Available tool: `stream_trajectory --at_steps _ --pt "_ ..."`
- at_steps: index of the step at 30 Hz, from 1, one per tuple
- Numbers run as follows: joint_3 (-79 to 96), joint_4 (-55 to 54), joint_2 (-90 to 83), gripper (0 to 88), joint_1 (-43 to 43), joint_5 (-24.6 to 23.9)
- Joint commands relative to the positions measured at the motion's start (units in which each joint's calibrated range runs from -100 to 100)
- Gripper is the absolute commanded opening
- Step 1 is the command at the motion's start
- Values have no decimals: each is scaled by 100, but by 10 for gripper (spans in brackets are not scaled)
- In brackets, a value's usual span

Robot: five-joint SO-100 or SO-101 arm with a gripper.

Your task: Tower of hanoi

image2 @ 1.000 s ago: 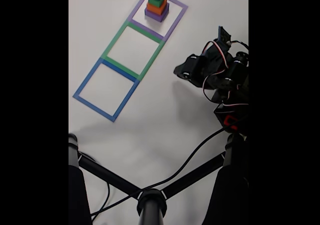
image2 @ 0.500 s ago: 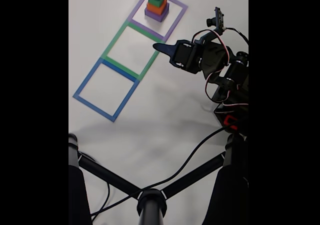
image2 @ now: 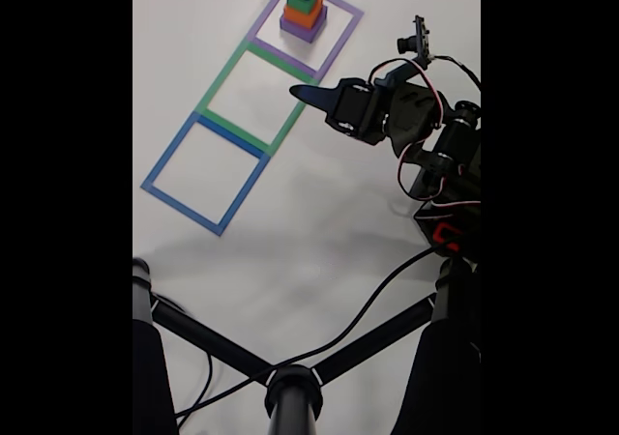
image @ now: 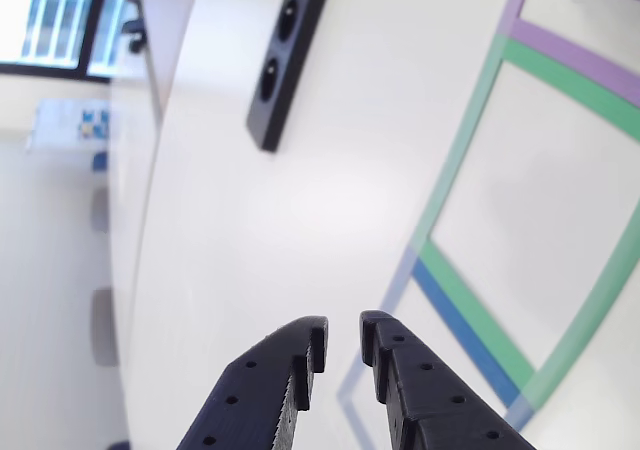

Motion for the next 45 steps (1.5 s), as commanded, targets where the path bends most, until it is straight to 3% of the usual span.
stream_trajectory --at_steps 1,9,12,16,19,22,23,26,28,30,36,38,41,45 --pt "61 -303 -76 1 -89 -589" --pt "61 -578 -76 1 -318 -2868" --pt "61 -724 -76 1 -318 -3511" --pt "61 -732 -76 1 -310 -3364" --pt "61 -740 -76 1 -379 -3842" --pt "61 -748 -76 1 -471 -3622" --pt "61 -796 -76 1 -516 -3236" --pt "61 -1007 -76 1 -585 -1379" --pt "61 -1064 -76 1 -463 -975" --pt "61 -1096 -76 1 -303 -901" --pt "61 -958 -76 1 -120 -1434" --pt "61 -974 -76 1 -127 -1287" --pt "61 -974 -76 1 -120 -699" --pt "61 -1031 -68 1 -74 -993"
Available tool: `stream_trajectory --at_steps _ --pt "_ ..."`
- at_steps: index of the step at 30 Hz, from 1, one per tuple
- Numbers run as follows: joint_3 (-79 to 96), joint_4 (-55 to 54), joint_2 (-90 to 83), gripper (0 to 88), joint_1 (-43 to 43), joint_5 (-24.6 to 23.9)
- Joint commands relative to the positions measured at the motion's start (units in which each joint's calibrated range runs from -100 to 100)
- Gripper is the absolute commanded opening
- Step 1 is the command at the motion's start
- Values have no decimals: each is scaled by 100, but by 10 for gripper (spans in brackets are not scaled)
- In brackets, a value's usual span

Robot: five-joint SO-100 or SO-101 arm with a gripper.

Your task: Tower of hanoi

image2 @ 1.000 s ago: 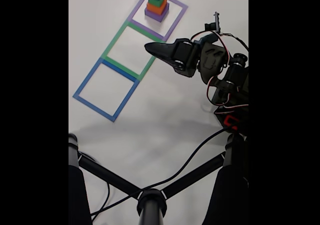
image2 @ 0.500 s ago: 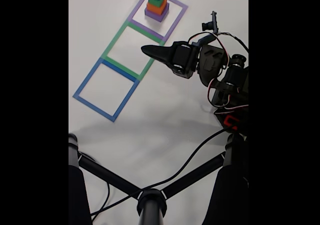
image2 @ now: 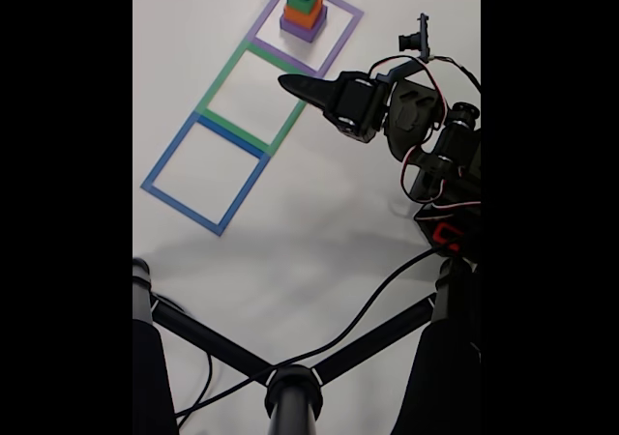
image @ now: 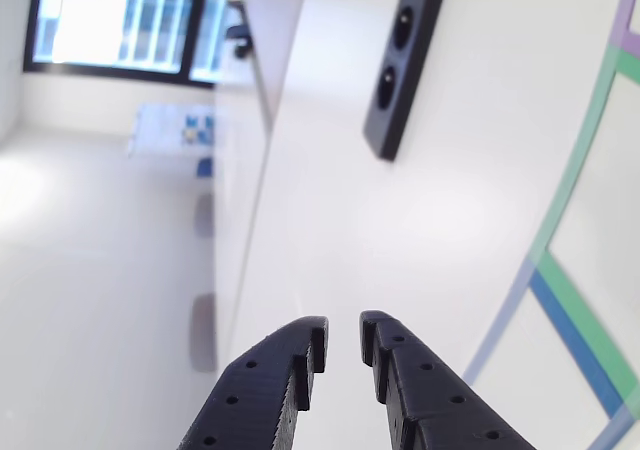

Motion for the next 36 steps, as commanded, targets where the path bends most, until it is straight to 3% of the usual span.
stream_trajectory --at_steps 1,4,6,8,15,17,22,26,31,32,34,36 --pt "61 -108 -68 1 151 -180" --pt "61 -165 -68 1 327 555" --pt "61 -205 -68 1 388 647" --pt "61 -222 -68 1 487 1217" --pt "61 -189 -76 1 799 1456" --pt "61 -222 -76 1 929 1732" --pt "52 -205 12 1 1188 3000" --pt "-194 -238 444 1 1386 3111" --pt "-875 151 885 1 1524 4103" --pt "-1039 167 997 1 1531 4140" --pt "-1348 159 1134 1 1539 3570" --pt "-1511 143 1150 1 1531 3919"
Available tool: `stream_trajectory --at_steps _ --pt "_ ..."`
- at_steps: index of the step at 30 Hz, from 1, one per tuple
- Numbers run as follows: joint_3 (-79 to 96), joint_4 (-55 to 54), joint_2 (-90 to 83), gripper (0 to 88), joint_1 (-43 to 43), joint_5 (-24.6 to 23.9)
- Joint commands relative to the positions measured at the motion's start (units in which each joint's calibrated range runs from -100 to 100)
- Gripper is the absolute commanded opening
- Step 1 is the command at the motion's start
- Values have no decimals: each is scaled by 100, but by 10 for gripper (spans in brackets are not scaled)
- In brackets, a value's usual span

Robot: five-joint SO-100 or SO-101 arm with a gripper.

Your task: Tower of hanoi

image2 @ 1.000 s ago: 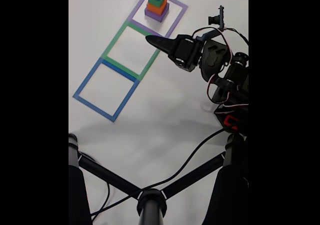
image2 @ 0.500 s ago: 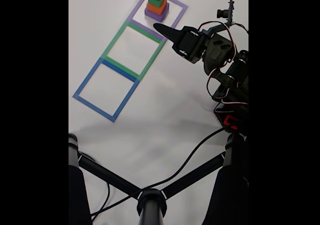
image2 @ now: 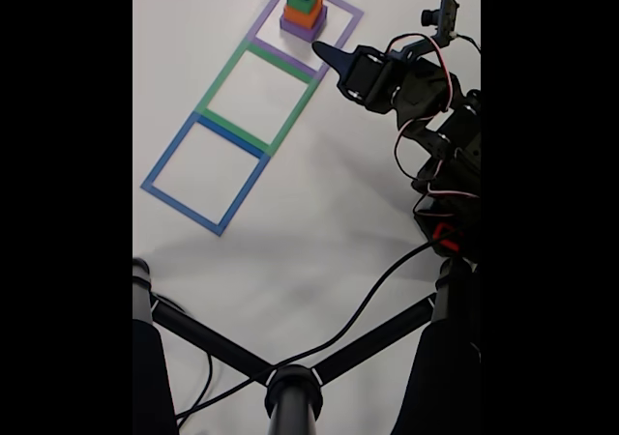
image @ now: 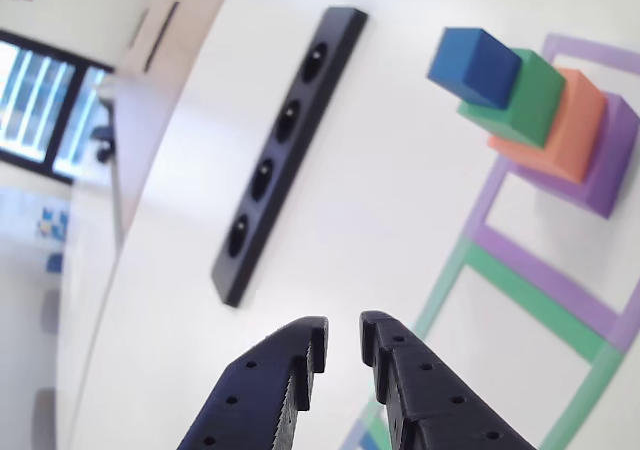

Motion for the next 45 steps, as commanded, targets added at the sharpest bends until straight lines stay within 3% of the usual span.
stream_trajectory --at_steps 1,4,7,10,12,14,16,17,18,19,21,23,24,26,27,28,29,31,32,33,34,36,38,40,42,45 --pt "-644 6 152 1 3 509" --pt "-735 -75 176 1 -97 2255" --pt "-990 -34 312 1 -74 3046" --pt "-1126 -34 545 1 25 4921" --pt "-1126 -26 585 1 41 5748" --pt "-1199 55 633 1 117 5362" --pt "-1562 638 609 1 231 4241" --pt "-1698 718 673 1 239 3340" --pt "-1807 856 761 1 140 3542" --pt "-1898 1083 833 1 64 4204" --pt "-2025 1245 889 1 48 4627" --pt "-2243 1253 985 1 -5 5638" --pt "-2398 1261 1058 1 -28 5858" --pt "-2780 1487 1202 1 -58 5711" --pt "-2852 1487 1210 1 -112 6741" --pt "-2870 1536 1186 1 -219 8377" --pt "-2898 1536 1122 1 -310 8708" --pt "-3052 1495 1082 1 -318 7862" --pt "-3025 1455 1049 1 -333 7825" --pt "-2998 1447 1025 1 -371 8174" --pt "-3007 1406 1033 1 -379 8211" --pt "-3079 1406 1058 1 -379 8009" --pt "-3079 1487 1041 1 -402 8947" --pt "-3070 1374 1001 1 -455 9002" --pt "-3207 1471 1058 0 -562 9535" --pt "-3607 1560 1554 0 -493 9847"
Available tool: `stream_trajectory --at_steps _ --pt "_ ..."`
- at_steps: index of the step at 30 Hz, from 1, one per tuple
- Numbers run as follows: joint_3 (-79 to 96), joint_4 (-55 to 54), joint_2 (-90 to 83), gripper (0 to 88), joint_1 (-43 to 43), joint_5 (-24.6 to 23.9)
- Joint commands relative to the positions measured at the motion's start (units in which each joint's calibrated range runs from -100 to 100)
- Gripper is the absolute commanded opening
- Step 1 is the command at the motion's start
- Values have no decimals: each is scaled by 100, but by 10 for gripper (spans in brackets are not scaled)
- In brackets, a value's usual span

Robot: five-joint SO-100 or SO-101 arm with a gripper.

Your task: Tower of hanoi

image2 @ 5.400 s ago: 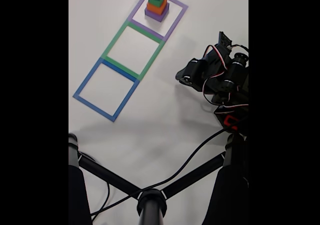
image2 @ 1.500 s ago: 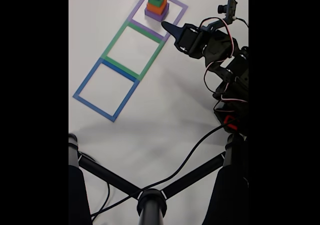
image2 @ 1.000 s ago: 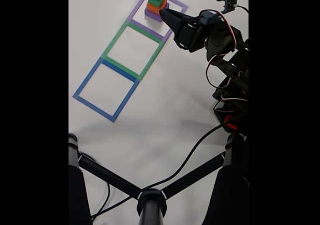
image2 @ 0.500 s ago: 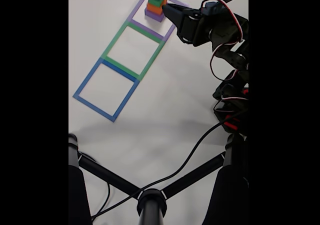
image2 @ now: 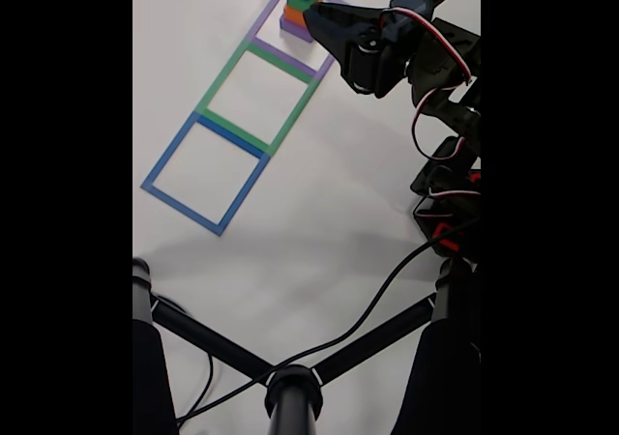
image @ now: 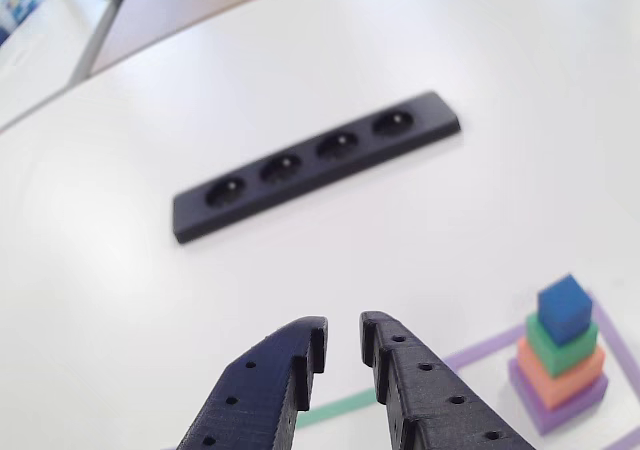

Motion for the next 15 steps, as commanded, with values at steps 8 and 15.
stream_trajectory --at_steps 8,15 --pt "-896 20 805 1 178 2435" --pt "-859 12 1037 0 933 3336"
